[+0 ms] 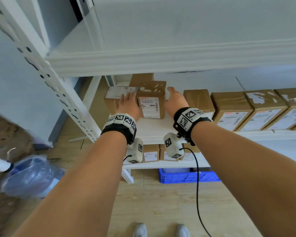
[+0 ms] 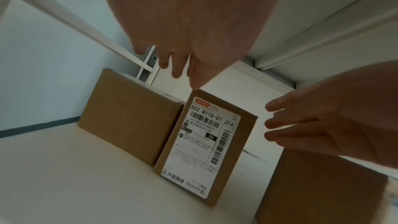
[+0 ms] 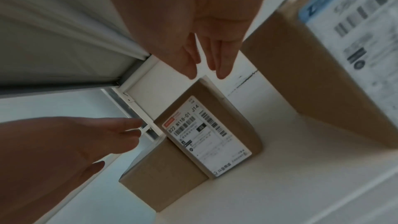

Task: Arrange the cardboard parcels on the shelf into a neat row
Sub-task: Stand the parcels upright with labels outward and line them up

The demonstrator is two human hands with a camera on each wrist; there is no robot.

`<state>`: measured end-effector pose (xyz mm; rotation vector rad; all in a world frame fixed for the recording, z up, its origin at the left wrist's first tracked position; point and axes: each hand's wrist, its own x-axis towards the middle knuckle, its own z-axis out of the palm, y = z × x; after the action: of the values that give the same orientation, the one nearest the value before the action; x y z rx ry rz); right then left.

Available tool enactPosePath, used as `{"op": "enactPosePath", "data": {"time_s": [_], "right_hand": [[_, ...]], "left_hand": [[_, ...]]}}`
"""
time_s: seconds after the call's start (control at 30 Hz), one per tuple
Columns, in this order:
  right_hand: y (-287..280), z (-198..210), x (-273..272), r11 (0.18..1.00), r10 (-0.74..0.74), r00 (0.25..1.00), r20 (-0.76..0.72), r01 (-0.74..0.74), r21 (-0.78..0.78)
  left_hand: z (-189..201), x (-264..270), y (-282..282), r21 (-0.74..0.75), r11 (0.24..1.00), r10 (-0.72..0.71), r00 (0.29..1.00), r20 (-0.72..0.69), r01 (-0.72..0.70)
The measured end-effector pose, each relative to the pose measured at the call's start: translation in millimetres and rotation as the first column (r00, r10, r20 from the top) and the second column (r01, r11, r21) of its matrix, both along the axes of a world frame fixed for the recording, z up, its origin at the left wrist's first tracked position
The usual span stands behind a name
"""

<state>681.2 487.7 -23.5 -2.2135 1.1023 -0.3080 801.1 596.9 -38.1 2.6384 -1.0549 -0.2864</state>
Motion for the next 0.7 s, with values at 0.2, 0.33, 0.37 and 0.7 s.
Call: {"op": "enactPosePath", "data": {"time_s": [0.2,0.33,0.37,0.7], "right_hand": [[11,-9,24,0.998,-0.054,0.998,-0.013,0.055,0.04],[17,-10,28,0.997,-0.071,0.997,-0.029,0.071,0.013],[18,-10,27,0.997,-0.074,0.997,-0.034,0.075,0.012],[30,-11,15,0.993,-0.107,0.99,-0.094,0.101,-0.068]], "left_hand": [[-5,19,-8,-0.036,0.992,-0.127,0.985,-0.117,0.124],[-6,20,-12,-0.078,0.983,-0.174,0.98,-0.097,0.167],[-7,20,-11,-0.109,0.981,-0.171,0.981,-0.093,0.16],[1,0,4,-0.272,0.961,-0.1,0.984,-0.144,0.058]]}}
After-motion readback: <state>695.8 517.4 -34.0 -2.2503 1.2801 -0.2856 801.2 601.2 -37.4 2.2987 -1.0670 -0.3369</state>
